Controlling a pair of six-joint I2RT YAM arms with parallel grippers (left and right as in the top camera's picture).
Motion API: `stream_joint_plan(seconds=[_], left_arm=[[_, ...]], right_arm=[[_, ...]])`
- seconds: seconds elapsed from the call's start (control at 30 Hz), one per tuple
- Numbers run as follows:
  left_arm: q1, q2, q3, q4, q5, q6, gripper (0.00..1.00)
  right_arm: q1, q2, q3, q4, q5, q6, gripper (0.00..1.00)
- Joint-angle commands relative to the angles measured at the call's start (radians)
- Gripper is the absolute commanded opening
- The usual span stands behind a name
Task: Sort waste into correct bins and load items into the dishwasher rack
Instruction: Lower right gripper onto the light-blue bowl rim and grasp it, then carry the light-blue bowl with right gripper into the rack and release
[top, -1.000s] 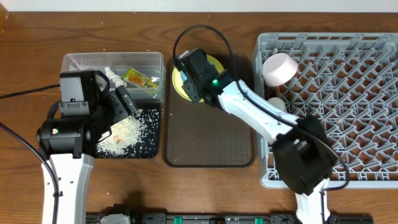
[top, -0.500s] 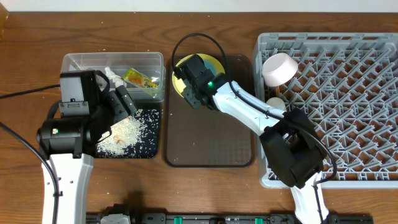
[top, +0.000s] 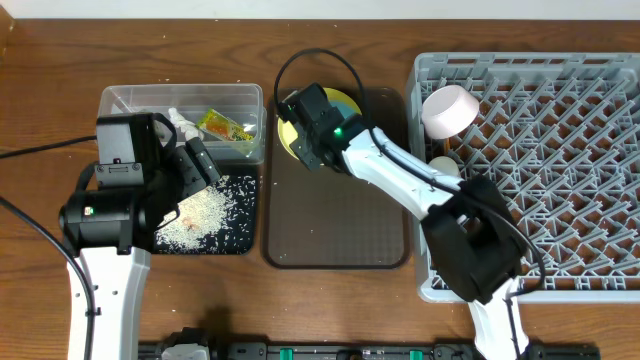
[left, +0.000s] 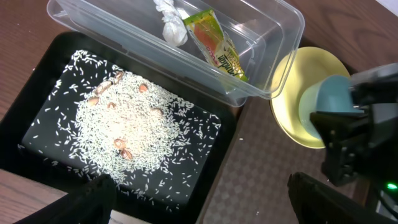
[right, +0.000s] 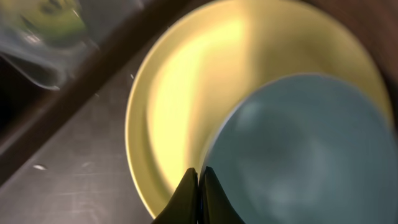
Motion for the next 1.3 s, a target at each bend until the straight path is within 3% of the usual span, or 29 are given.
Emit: stream_joint_plan(seconds=[0.0,0.27,0.53,0.9,1.03,1.27], left_arm=[[0.004,0.004,-0.001,0.001,0.003,-0.002,0.91],[0.004,0.004,-0.001,0.001,0.003,-0.002,0.91],[0.004,0.004,-0.001,0.001,0.003,-0.002,0.91],[0.004,0.004,-0.001,0.001,0.003,-0.002,0.91],[0.004,0.004,-0.001,0.001,0.003,-0.002,0.91],[0.004,0.004,-0.001,0.001,0.003,-0.002,0.91]], right_arm=[[0.002,-0.142,0.046,-0.007,-0.001,0.013,0.01],[-0.089,-0.429,0.046,-0.225,-0.051,0.162,0.01],[-0.367,-0.691,0.045,-0.523,-0.323,0.203,0.01],[-0.985,-0.718,-0.031,-0.627,-1.212,-0.135,0.01],[-1.095,-0.667,-0.135,-0.621,-1.411,-0.267,0.01],[-1.166,-0.509,-0.303,-0.560,-1.537,-0.502,0.01]])
